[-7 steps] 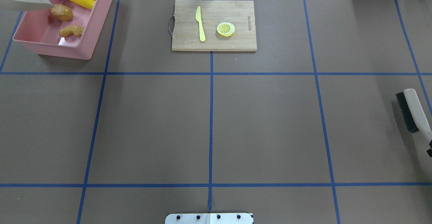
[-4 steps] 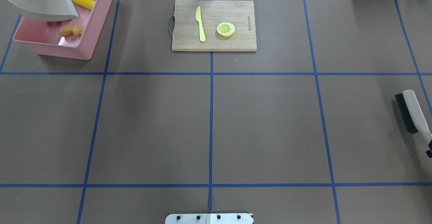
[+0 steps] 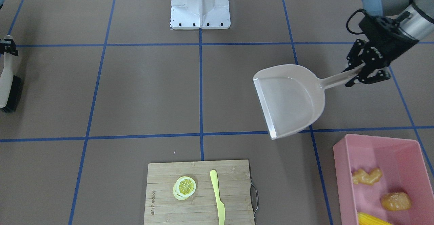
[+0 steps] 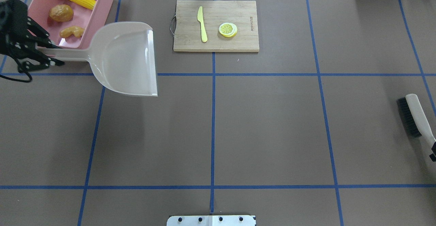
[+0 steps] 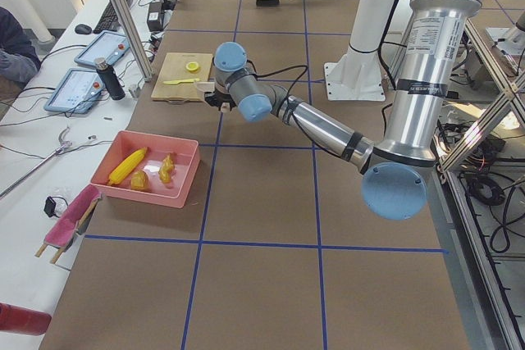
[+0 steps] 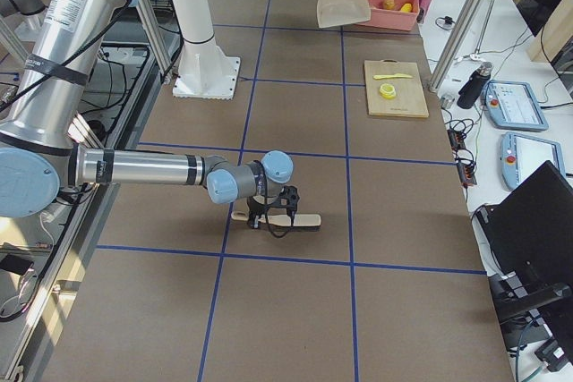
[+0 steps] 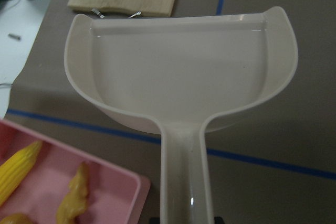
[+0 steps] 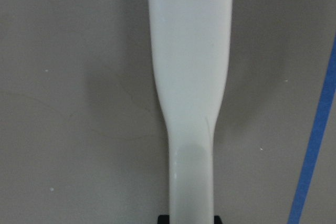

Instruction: Sweep and dump trash into bin

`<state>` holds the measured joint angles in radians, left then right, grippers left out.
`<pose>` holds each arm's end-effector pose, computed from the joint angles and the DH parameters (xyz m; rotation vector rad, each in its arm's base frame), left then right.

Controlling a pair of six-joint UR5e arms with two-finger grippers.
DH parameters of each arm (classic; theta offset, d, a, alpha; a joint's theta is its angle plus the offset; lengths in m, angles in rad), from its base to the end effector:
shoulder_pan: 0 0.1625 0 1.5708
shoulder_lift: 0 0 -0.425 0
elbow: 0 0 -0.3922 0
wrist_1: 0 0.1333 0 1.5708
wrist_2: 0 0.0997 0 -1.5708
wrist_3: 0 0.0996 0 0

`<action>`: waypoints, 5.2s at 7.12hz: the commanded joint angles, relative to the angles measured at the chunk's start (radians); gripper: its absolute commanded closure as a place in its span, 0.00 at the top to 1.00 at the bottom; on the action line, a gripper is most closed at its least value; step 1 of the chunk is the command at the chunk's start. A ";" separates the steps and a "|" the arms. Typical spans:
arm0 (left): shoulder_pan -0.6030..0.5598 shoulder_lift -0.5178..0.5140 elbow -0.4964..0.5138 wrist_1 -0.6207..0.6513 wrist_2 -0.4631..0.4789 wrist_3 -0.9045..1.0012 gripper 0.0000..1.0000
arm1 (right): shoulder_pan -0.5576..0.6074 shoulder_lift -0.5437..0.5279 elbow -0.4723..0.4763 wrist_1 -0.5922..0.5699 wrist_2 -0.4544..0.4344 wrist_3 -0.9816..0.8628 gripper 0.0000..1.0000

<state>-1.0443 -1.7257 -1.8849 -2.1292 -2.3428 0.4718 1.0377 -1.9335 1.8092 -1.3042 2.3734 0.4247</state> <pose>0.2102 -0.4886 0.3567 1.0259 0.7823 1.2617 -0.1232 -0.3301 0.6628 -0.2500 -0.7739 -0.1595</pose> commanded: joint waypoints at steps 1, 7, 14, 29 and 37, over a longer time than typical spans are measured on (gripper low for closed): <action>0.270 0.003 -0.011 -0.150 0.223 -0.038 0.00 | -0.004 0.002 -0.008 0.000 0.003 0.000 0.23; 0.388 -0.008 -0.023 -0.144 0.295 -0.203 0.99 | -0.001 0.019 -0.002 0.054 -0.013 0.000 1.00; -0.190 0.380 -0.051 -0.035 0.233 -0.217 0.99 | 0.382 0.096 -0.022 0.131 -0.089 0.000 1.00; -0.605 0.356 0.175 0.365 -0.036 -0.594 0.99 | 0.472 0.238 -0.050 -0.285 -0.114 -0.426 1.00; -0.652 0.786 0.074 -0.074 -0.056 -0.599 0.99 | 0.473 0.246 -0.051 -0.287 -0.106 -0.416 1.00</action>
<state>-1.6822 -1.0347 -1.8507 -1.9682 -2.4018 -0.1175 1.5109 -1.6888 1.7585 -1.5907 2.2655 0.0072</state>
